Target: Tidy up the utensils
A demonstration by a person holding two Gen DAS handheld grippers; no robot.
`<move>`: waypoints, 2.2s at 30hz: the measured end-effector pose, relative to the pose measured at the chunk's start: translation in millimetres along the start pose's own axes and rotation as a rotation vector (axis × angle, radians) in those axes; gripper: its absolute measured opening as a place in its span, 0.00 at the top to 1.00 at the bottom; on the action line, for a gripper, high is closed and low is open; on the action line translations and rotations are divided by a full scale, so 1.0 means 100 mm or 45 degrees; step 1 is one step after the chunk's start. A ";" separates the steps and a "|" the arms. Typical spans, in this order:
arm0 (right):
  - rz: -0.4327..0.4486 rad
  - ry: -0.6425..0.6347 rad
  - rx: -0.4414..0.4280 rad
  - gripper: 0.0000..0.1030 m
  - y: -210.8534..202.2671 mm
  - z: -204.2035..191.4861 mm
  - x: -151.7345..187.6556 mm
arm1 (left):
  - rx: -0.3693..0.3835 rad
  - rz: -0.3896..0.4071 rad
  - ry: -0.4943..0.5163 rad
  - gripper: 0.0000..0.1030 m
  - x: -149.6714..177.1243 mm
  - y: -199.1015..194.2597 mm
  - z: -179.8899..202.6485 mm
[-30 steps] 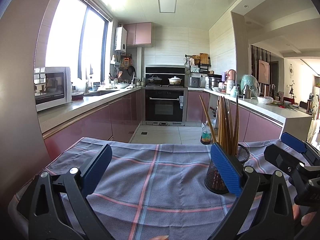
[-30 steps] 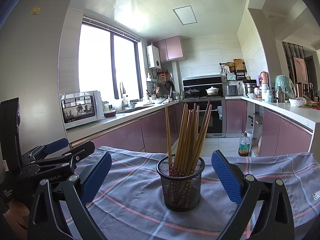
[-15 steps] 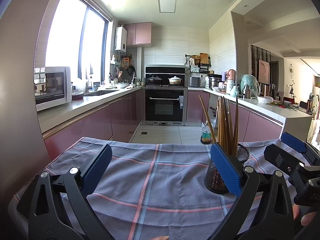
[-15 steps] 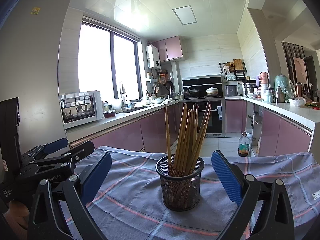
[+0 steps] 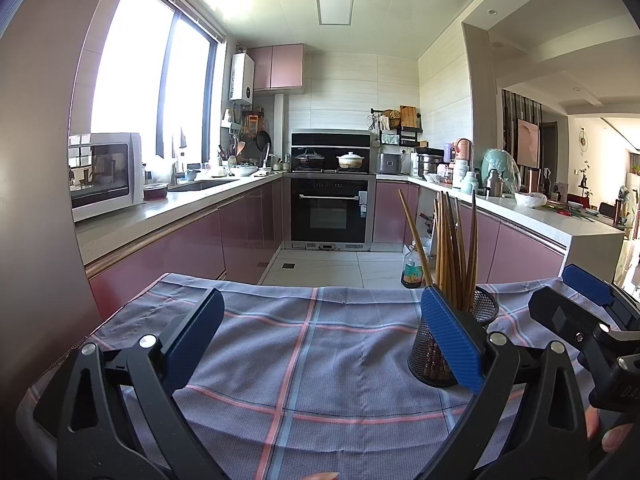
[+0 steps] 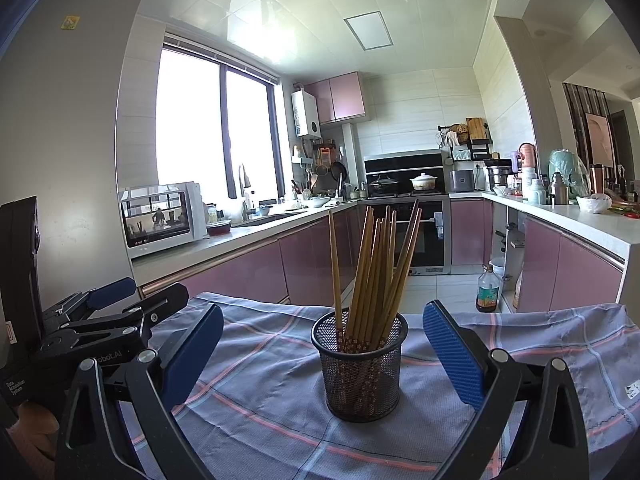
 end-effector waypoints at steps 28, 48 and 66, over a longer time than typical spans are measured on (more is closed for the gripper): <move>0.001 0.009 0.000 0.06 -0.01 -0.01 0.01 | 0.005 -0.004 0.000 0.06 0.01 -0.02 0.02; 0.000 0.011 0.000 0.06 -0.01 -0.02 0.01 | 0.004 -0.006 -0.001 0.06 0.01 -0.01 0.03; -0.003 0.016 0.000 0.06 0.01 -0.05 0.02 | 0.005 -0.008 0.000 0.06 0.01 -0.01 0.03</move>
Point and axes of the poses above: each gripper's, at about its wrist camera, not at the fingertips, and y roughly the way its jaws point, z to its right, x to its underside, the point moved 7 cm from there along y, roughly the way its jaws point, and after that the axes turned 11 degrees about -y, right-handed, at the moved point
